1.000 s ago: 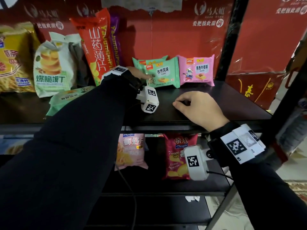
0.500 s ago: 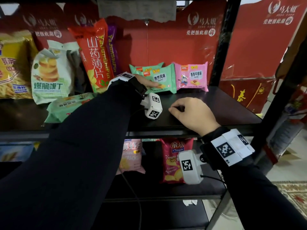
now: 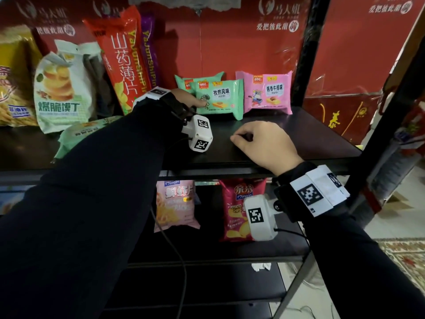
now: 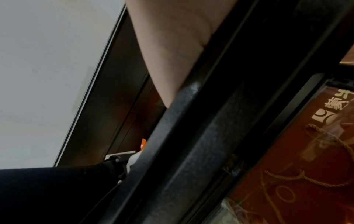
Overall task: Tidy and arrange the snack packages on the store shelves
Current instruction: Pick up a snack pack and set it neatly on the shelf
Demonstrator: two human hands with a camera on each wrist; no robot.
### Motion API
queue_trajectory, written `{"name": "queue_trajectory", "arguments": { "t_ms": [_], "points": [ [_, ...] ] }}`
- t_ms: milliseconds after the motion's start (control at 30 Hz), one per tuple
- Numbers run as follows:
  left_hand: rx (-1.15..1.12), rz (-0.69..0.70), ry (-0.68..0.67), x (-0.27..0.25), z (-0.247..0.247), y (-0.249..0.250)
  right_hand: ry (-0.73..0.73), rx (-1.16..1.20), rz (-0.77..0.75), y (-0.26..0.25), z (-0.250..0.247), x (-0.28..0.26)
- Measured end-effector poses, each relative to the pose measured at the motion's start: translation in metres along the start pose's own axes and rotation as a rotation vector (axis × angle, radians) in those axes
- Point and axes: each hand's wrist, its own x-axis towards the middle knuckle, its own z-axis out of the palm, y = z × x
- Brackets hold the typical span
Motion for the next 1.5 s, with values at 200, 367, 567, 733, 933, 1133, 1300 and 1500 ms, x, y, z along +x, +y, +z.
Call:
{"name": "queue_trajectory", "arguments": {
  "t_ms": [200, 367, 567, 733, 933, 1133, 1300, 1500],
  "points": [
    [-0.258, 0.012, 0.08, -0.028, -0.019, 0.008, -0.016, 0.031, -0.005, 0.001, -0.001, -0.001],
    [-0.421, 0.25, 0.271, -0.092, -0.024, -0.003, -0.041, 0.314, 0.118, -0.003, 0.0, 0.009],
    [-0.667, 0.395, 0.141, -0.15, 0.012, -0.042, -0.268, 1.085, 0.202, -0.032, -0.006, 0.023],
    [-0.835, 0.389, 0.107, -0.149, 0.023, -0.052, -0.266, 1.155, 0.174, -0.039, 0.006, 0.019],
    [-1.109, 0.399, 0.101, -0.137, 0.027, -0.037, -0.217, 1.415, 0.241, -0.049, 0.005, 0.024],
    [-1.147, 0.35, -0.009, -0.132, 0.034, -0.038, -0.198, 1.41, 0.255, -0.067, 0.004, 0.029],
    [-0.877, 0.347, -0.139, -0.132, 0.024, -0.047, -0.211, 1.369, 0.234, -0.052, -0.009, 0.036],
    [-0.827, 0.348, -0.063, -0.131, 0.035, -0.04, -0.242, 1.266, 0.229, -0.045, -0.006, 0.033]
  ]
}}
